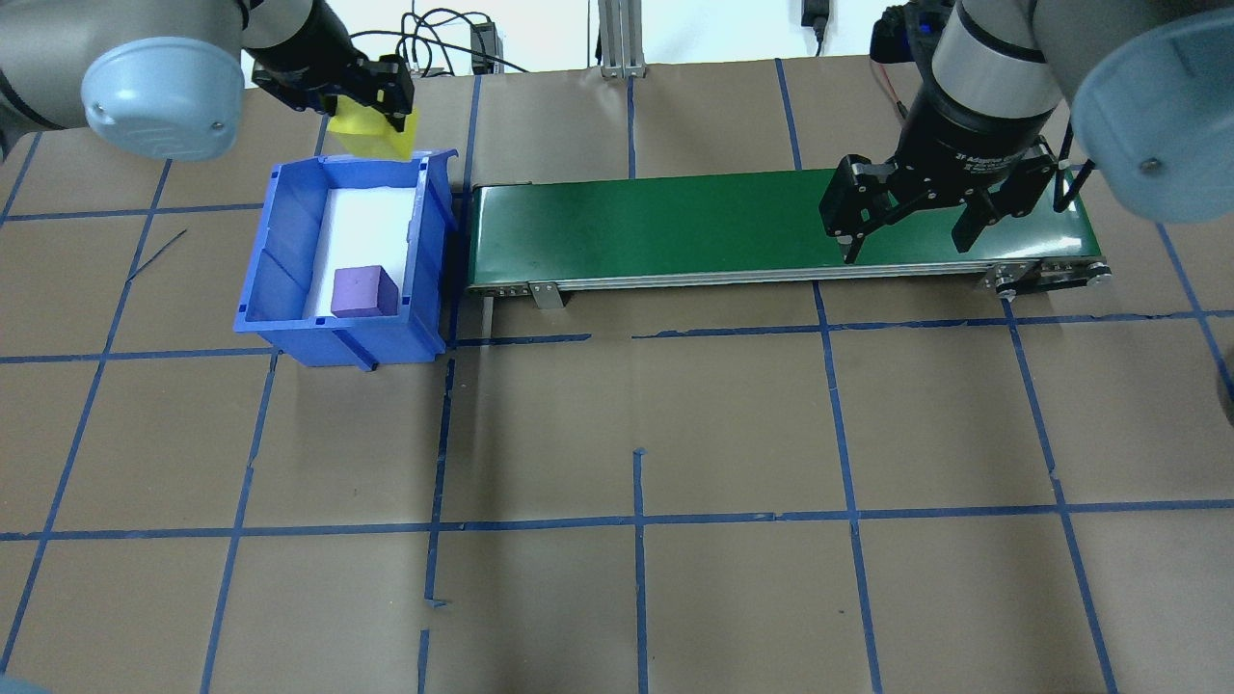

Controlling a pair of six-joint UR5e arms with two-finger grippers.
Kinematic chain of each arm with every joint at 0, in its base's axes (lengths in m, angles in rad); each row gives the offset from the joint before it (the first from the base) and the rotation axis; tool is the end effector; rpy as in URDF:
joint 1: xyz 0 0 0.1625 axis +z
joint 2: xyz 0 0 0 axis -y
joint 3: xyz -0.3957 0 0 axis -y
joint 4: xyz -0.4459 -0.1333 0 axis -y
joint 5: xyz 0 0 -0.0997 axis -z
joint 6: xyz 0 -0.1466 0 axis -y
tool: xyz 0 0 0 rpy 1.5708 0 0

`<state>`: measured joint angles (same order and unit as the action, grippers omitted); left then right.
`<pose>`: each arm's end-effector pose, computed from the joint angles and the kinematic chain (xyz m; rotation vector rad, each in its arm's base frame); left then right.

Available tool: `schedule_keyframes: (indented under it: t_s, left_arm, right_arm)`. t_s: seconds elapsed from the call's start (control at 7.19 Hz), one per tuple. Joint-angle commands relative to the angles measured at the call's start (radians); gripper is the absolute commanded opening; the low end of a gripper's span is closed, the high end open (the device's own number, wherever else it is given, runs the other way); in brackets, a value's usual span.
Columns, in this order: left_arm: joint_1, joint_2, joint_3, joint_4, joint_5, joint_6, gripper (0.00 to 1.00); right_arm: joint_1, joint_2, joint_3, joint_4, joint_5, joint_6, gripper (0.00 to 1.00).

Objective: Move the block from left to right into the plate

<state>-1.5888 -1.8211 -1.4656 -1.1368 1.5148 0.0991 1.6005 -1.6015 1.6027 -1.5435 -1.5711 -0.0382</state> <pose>-0.1537 -0.6738 0.3695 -0.1918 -3.0592 0.4490 0.1489 -0.5250 0.4081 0.1066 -3.1393 -0.0448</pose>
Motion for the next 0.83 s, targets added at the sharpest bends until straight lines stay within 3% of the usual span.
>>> schedule_keyframes:
  t_s: [0.0, 0.28, 0.7]
  left_arm:
    - [-0.098, -0.035, -0.022, 0.075, -0.005, -0.111, 0.46]
    - [-0.103, -0.163, -0.032, 0.234, -0.036, -0.116, 0.46]
    - [-0.103, -0.242, -0.065, 0.242, -0.041, -0.118, 0.46]
  right_arm:
    - [-0.001, 0.0, 0.0, -0.007, -0.001, -0.002, 1.0]
    - [-0.016, 0.0, -0.001, -0.006, 0.0, -0.003, 1.0]
    - [-0.017, 0.0, -0.001, -0.006, 0.0, -0.003, 1.0]
